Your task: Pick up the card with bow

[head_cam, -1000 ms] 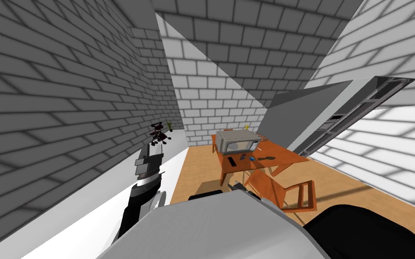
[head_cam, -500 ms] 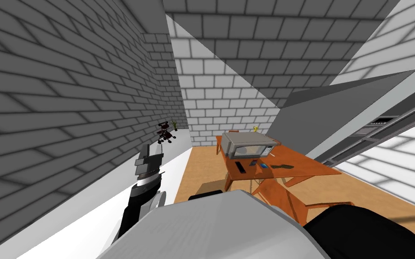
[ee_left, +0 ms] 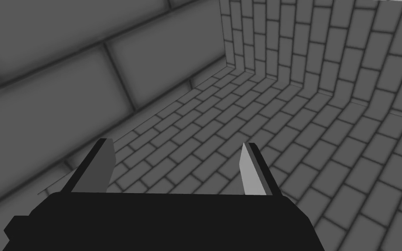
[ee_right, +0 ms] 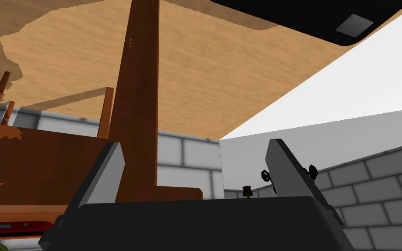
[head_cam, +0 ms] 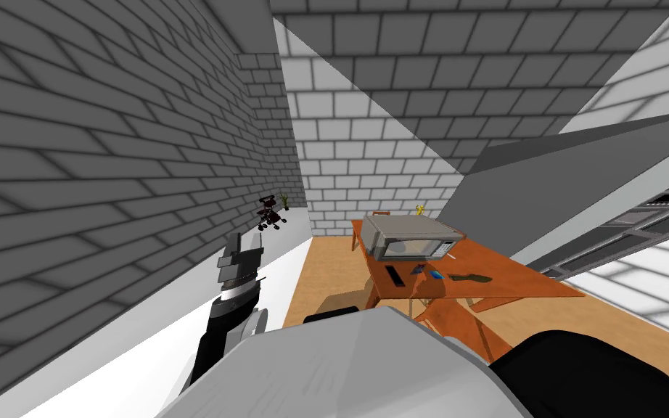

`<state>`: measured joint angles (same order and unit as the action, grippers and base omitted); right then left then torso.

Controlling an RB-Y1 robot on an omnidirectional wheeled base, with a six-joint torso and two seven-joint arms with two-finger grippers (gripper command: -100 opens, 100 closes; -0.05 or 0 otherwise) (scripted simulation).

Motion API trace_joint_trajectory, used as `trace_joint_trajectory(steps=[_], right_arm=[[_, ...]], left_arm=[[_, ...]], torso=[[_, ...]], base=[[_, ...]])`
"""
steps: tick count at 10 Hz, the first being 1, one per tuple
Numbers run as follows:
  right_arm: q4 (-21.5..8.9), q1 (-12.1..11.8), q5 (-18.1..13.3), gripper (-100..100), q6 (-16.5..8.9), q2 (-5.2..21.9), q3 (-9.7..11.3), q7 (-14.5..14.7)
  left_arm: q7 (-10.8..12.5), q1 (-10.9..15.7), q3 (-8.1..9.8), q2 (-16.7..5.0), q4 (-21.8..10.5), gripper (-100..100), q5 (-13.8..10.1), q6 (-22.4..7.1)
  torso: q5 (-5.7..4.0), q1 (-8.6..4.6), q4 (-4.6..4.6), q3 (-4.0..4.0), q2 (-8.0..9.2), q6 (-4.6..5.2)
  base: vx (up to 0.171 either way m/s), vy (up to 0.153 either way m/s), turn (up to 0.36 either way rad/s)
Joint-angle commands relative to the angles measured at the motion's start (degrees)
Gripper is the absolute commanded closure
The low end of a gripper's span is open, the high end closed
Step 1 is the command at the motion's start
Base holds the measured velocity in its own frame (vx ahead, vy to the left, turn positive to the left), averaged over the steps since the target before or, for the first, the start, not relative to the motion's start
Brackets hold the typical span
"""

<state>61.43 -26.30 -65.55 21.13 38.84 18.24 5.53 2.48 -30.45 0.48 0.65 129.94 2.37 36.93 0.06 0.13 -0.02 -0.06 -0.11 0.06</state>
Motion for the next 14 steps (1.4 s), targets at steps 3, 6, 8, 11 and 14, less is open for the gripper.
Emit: trace_joint_trajectory(steps=[3,6,8,11,14], right_arm=[[-4.6,-1.6,-5.8,-100,-1.3,4.1,2.1,2.1],[-8.4,-2.0,-8.3,-100,-1.7,5.8,3.1,3.0],[-9.1,-2.0,-8.3,-100,-1.7,5.8,3.1,3.0],[-12.0,-2.3,-10.6,-100,-2.2,7.4,4.1,4.0],[-16.9,-3.0,-14.9,-100,-3.1,10.4,6.0,5.8]], left_arm=[[0.0,0.0,0.0,0.0,0.0,0,0.0,0.0],[0.0,0.0,0.0,0.0,0.0,0,0.0,0.0],[0.0,0.0,0.0,0.0,0.0,0,0.0,0.0],[0.0,0.0,0.0,0.0,0.0,0,0.0,0.0],[0.0,0.0,0.0,0.0,0.0,0,0.0,0.0]], torso=[[0.02,0.09,-0.03,-0.09,-0.15,0.0],[0.01,-0.02,0.0,0.02,0.06,0.01],[0.01,-0.03,-0.01,-0.03,-0.04,0.0],[0.0,-0.03,0.03,0.06,0.08,-0.01],[0.01,0.04,-0.03,-0.08,-0.14,0.0]], base=[[0.13,0.062,0.111],[0.075,0.035,0.045],[0.068,0.018,0.039],[0.052,0.023,0.049],[0.124,0.039,0.081]])
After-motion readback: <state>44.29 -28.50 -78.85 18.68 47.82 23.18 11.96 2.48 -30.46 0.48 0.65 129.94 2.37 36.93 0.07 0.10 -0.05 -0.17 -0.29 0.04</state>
